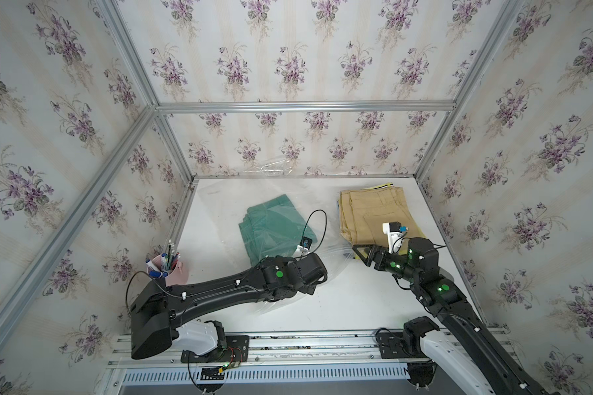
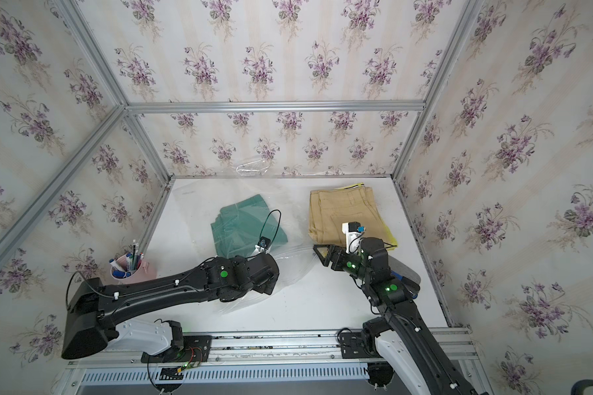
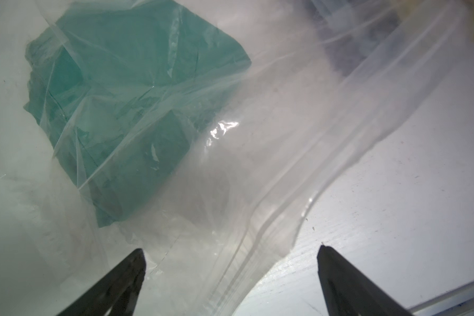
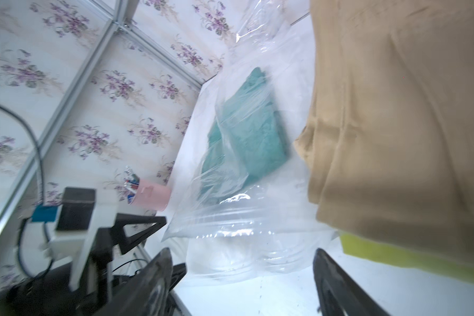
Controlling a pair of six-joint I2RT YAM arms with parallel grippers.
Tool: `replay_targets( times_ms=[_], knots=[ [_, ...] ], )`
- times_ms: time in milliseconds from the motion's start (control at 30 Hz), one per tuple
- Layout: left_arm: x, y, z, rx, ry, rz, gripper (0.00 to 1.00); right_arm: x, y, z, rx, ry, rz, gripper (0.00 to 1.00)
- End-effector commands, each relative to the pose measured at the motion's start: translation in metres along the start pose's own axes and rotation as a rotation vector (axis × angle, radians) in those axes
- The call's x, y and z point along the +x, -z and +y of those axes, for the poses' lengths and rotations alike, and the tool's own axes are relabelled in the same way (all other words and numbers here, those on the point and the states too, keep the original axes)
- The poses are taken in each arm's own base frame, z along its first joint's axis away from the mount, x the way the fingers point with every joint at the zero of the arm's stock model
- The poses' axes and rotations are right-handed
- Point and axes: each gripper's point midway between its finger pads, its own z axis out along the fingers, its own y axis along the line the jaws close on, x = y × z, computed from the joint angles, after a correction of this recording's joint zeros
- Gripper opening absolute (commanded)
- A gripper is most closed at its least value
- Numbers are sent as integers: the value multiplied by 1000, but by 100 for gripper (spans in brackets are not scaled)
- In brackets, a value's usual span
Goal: Take the trousers out of the vacuum bag
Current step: Open the vacuum bag at the center of the board.
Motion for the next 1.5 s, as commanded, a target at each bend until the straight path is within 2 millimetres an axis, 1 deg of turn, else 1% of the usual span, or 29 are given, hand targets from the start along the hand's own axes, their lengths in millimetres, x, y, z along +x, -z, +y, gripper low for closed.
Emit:
replay_targets(
  times_ms=[0,100,200,333,367,400,433,500,567,600,700,800,933,1067,1200,1467],
  knots=[
    [-3,-5,2,-3,49,-9,95,10,4,27,-180,-46,21,79],
    [-2,-9,4,8,62,-6,82,24,3,27,-240,-91,34,78],
    [-1,-15,6,26,84,4,76,40,-4,22,-241,-121,60,78],
    [-1,-23,8,61,115,12,64,57,-15,30,-250,-112,86,76],
    [-2,-24,8,70,118,13,58,66,-19,34,-252,-104,114,76],
    [-4,-26,9,73,124,15,56,73,-24,35,-245,-100,132,75],
    [-6,-26,10,81,125,14,47,79,-28,36,-243,-97,146,74],
    [-12,-25,9,99,128,9,36,90,-36,40,-240,-105,166,71],
    [-18,-23,9,104,131,-2,25,95,-41,43,-249,-119,150,68],
    [-21,-21,8,108,133,-7,21,96,-44,42,-235,-131,132,67],
    [-27,-18,7,126,139,-21,14,102,-55,30,-163,-168,101,64],
    [-31,-15,4,153,140,-27,14,109,-67,18,-94,-188,92,64],
    [-33,-13,1,175,131,-30,13,112,-81,19,-76,-183,90,66],
    [-37,-10,5,149,133,-22,13,113,-95,21,-70,-179,93,66],
    [-40,-9,15,88,136,-23,13,113,-108,14,-33,-201,84,65],
    [-39,-10,35,-41,174,-17,11,115,-133,2,37,-243,75,64]
  ],
)
